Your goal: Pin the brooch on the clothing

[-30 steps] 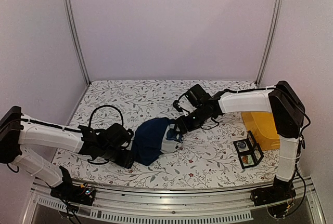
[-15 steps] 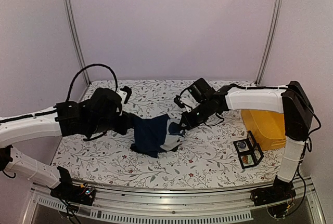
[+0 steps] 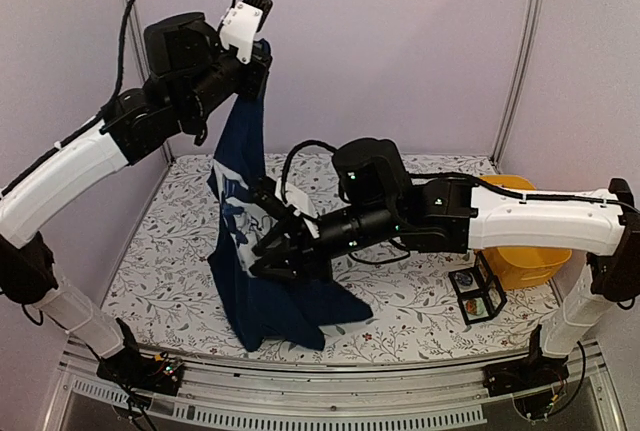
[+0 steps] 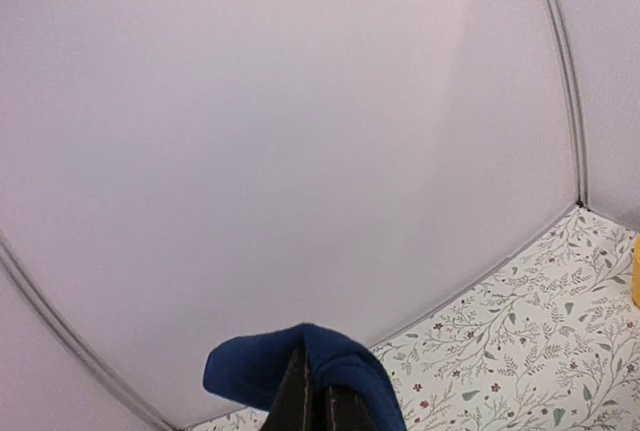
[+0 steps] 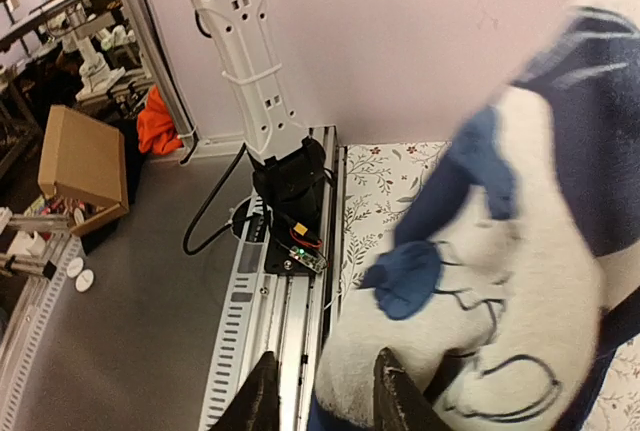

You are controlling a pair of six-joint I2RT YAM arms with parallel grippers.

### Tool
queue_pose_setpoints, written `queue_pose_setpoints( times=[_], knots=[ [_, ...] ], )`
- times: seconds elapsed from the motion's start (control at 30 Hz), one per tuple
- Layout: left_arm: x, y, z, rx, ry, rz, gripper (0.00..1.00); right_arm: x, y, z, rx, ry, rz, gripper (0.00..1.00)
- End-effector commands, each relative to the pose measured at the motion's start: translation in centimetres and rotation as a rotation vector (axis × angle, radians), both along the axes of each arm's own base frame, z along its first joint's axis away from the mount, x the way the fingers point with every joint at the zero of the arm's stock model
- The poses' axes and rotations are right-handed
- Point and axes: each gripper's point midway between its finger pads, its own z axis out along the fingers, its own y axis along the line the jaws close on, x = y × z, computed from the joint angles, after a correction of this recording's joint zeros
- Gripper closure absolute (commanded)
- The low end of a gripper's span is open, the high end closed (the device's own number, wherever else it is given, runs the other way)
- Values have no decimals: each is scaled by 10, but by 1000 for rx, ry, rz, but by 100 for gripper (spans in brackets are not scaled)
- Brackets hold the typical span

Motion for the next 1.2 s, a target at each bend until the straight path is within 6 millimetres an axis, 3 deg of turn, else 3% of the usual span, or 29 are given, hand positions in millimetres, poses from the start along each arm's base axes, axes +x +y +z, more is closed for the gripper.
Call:
queue_pose_setpoints(
  times=[0.0,0.07,0.17,0.23,0.37,0.4,0.53,0.6,0.63,0.7,0.83,0.87,0.93,1.03,1.07,1.17],
  knots=[
    [31,-78,20,46,-120,-280,100,14,3,20,152,-8,-58,50],
    [49,-102,15,2,-105,-374,100,35,-12,28,165,-14,-211,43],
    [83,-134,-15,28,-92,-445,100,70,-48,16,137,-42,-461,36],
    [102,-160,-49,72,-69,-499,100,85,-82,16,148,-33,-593,34],
    [131,-214,-138,92,45,-627,100,120,-153,0,144,46,-872,33],
    [137,-225,-155,78,76,-653,100,129,-172,-8,127,76,-943,33],
    [144,-263,-234,42,237,-722,99,152,-245,-9,140,147,-1177,34],
    [135,-274,-262,64,284,-737,63,162,-275,-15,125,160,-1263,34],
    [129,-277,-264,76,289,-741,46,167,-288,-14,129,164,-1292,34],
    [115,-276,-255,102,295,-729,33,178,-305,-18,108,181,-1318,33],
    [75,-244,-221,70,338,-712,29,206,-318,-28,40,258,-1280,34],
    [62,-231,-215,56,359,-707,29,217,-317,-40,-6,290,-1270,34],
    [41,-203,-226,51,433,-652,29,237,-317,-50,-56,315,-1257,35],
    [2,-159,-273,57,588,-537,33,271,-310,-74,-166,307,-1269,37],
    [-14,-144,-286,58,626,-506,34,282,-305,-69,-179,282,-1255,38],
    [-77,-124,-343,103,762,-497,33,310,-285,-99,-302,289,-1185,41]
  ],
)
